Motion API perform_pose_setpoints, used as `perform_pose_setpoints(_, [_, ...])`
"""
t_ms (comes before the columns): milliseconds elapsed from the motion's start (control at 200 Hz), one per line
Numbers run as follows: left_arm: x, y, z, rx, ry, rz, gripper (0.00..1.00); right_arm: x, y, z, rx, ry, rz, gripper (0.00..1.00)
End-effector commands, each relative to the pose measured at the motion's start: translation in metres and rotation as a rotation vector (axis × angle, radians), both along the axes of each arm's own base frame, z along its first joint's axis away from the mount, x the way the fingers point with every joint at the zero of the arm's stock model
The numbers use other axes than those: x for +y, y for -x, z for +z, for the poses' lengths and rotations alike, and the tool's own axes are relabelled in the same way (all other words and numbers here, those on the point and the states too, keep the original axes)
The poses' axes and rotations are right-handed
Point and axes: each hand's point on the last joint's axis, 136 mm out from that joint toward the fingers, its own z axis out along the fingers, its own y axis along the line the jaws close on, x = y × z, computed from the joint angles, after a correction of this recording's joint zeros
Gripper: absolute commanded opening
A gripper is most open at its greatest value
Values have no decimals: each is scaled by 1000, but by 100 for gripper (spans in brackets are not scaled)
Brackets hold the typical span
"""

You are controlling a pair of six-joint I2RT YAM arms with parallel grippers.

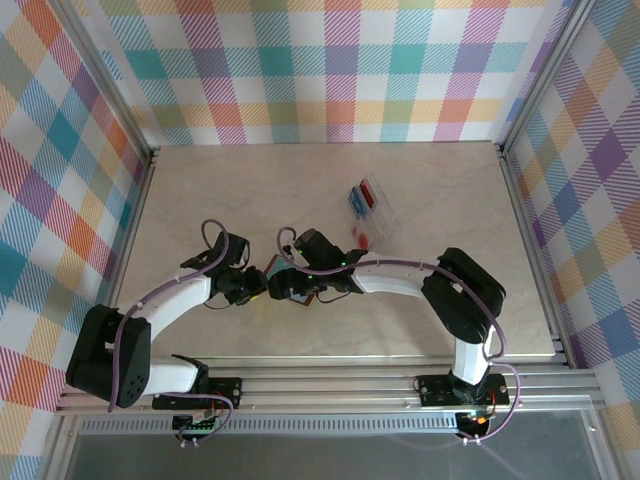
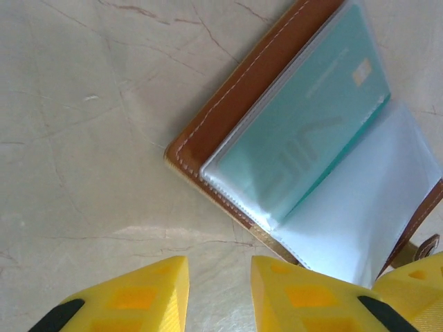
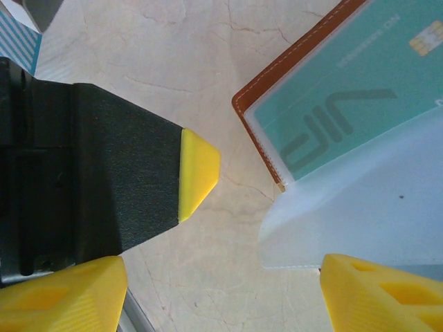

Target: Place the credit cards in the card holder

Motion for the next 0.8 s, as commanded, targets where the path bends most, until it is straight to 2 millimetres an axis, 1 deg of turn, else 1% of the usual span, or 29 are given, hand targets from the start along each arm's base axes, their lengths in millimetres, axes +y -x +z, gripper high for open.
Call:
perform_pose_setpoints(0, [7, 4, -11, 53, 15, 39, 29, 8, -6, 7, -35, -9, -1, 74])
perform_pose_setpoints(130, [11, -11, 0, 33, 49, 88, 29, 6, -6, 3, -33, 3, -9, 74])
perform_pose_setpoints(215, [14, -22, 9, 15, 41, 113, 28, 4, -6, -1, -28, 12, -12, 75])
perform_pose_setpoints(330, [16, -38, 14, 4, 53, 148, 26, 2, -5, -5, -24, 19, -14, 75])
perform_pose_setpoints(530, [5, -67, 14, -1, 95, 148, 20, 2, -4, -6, -25, 18, -9, 75])
perform_pose_setpoints(605, [-3, -78, 17, -14, 133, 130, 19, 1, -3, -7, -23, 20, -8, 75])
perform_pose_setpoints(700, [-6, -84, 9, 5, 131, 122, 18, 0, -4, -8, -24, 20, -11, 75])
perform_pose_setpoints(795, [-4, -82, -8, 37, 109, 122, 18, 0, -5, -10, -24, 26, -12, 75])
